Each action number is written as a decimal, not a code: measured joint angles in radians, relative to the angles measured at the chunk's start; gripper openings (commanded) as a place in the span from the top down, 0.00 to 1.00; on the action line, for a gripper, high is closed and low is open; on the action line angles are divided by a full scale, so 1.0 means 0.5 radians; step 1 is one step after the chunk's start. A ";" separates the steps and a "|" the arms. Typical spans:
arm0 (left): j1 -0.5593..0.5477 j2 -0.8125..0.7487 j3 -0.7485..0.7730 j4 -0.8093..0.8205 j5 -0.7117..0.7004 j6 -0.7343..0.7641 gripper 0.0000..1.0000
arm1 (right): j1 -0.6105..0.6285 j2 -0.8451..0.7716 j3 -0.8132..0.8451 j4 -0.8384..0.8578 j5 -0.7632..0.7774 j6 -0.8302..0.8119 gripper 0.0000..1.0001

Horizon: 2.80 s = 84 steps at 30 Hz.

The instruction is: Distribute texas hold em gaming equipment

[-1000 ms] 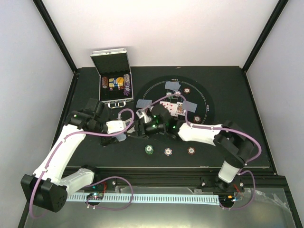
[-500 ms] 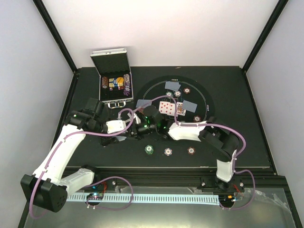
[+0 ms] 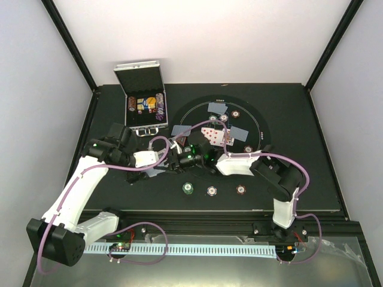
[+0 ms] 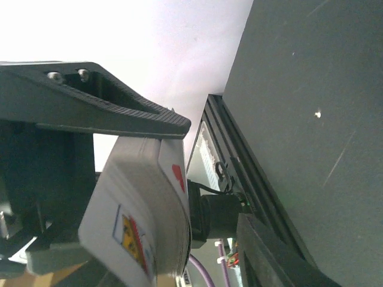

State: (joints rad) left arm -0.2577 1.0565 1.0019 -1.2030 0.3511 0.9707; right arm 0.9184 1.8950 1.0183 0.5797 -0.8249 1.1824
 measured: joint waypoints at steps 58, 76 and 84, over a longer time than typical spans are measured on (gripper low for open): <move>0.228 0.851 -0.388 0.907 -0.407 -0.058 0.94 | -1.898 0.144 0.319 -1.669 0.415 -1.160 0.89; 0.253 0.938 -0.404 0.976 -0.367 -0.115 0.01 | -1.900 -0.095 0.262 -1.927 0.659 -1.345 0.19; 0.455 0.679 -0.156 0.692 -0.143 -0.121 0.01 | -1.901 -0.512 0.237 -2.109 0.910 -1.464 0.00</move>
State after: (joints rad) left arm -0.0299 1.3960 0.9241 -0.8570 0.2798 0.9104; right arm -0.0319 1.6390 1.1366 -0.4747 -0.3698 0.4503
